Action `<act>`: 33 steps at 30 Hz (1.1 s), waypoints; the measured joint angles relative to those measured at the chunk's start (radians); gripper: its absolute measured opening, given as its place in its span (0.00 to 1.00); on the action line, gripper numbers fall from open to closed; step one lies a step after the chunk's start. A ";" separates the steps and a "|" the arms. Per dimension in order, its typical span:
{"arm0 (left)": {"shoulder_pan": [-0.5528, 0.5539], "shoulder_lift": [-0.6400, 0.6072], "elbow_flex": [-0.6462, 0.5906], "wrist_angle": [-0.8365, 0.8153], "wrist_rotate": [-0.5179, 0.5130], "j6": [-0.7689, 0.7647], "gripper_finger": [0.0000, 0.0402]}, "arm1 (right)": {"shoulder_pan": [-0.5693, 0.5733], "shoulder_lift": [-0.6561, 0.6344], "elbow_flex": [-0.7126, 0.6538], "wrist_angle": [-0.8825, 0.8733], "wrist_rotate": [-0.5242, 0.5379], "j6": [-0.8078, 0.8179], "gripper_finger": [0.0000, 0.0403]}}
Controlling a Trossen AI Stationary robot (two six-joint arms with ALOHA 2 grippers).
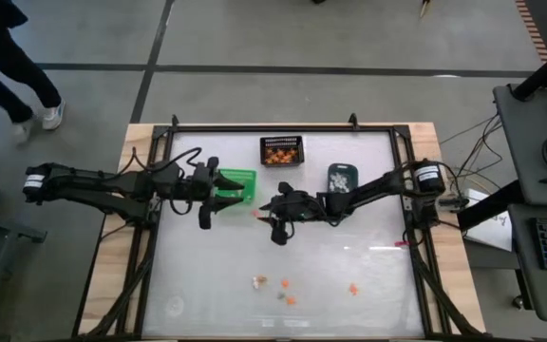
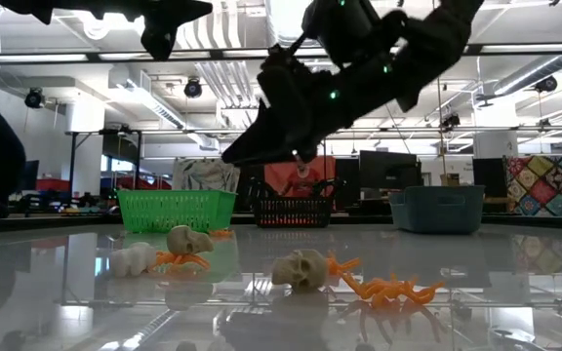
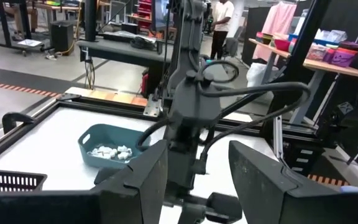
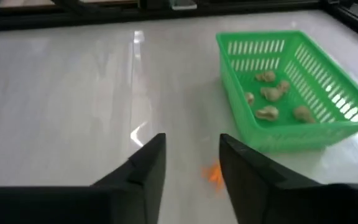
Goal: Sort Halloween decoration
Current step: Put the orange spider toy into the black bin
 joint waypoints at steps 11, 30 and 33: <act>0.000 0.001 0.000 0.008 0.000 0.037 0.38 | -0.015 0.164 0.077 0.040 0.018 -0.009 0.03; 0.000 0.001 0.000 0.008 0.000 0.069 0.38 | -0.026 0.244 0.167 -0.102 0.094 0.017 0.03; 0.000 0.001 0.000 0.007 0.000 0.069 0.38 | -0.016 0.239 0.167 -0.130 0.095 0.029 0.03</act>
